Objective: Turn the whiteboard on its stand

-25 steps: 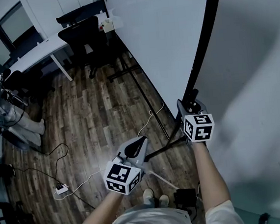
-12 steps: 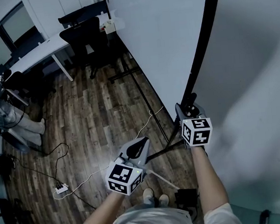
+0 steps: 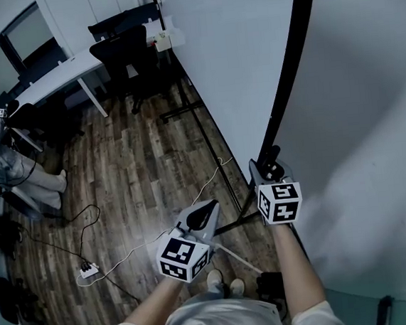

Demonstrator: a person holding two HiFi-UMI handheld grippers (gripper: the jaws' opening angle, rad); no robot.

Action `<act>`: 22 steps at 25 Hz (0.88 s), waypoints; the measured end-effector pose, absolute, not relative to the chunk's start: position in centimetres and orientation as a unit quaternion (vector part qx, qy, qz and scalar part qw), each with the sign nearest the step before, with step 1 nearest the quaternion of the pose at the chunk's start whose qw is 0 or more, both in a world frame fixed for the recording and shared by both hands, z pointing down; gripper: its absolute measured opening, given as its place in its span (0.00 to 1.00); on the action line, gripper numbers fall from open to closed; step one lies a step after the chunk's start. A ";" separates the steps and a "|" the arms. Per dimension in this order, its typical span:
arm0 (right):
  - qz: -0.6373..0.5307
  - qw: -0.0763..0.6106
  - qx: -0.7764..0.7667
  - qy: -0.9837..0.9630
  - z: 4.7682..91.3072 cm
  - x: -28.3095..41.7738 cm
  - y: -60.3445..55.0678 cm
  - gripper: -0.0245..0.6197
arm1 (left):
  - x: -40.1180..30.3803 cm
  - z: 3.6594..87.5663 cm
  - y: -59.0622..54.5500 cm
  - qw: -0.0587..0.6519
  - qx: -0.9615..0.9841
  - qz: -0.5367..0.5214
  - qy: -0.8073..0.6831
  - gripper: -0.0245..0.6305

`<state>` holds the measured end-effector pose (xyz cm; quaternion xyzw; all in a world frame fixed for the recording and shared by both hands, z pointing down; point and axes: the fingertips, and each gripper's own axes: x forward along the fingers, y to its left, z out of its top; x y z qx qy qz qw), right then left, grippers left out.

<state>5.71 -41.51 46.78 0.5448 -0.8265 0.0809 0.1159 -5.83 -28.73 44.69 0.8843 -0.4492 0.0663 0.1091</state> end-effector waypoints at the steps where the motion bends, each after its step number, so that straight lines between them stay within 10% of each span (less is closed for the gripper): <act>1: 0.080 0.116 0.545 -0.827 46.7 5.6 -41.1 0.32 | -5.9 44.6 -28.5 0.110 0.884 0.066 -0.450 0.05; 22: 0.082 0.126 0.556 -0.817 45.2 11.6 -32.9 0.31 | -4.5 42.7 -23.7 0.109 0.891 0.062 -0.435 0.05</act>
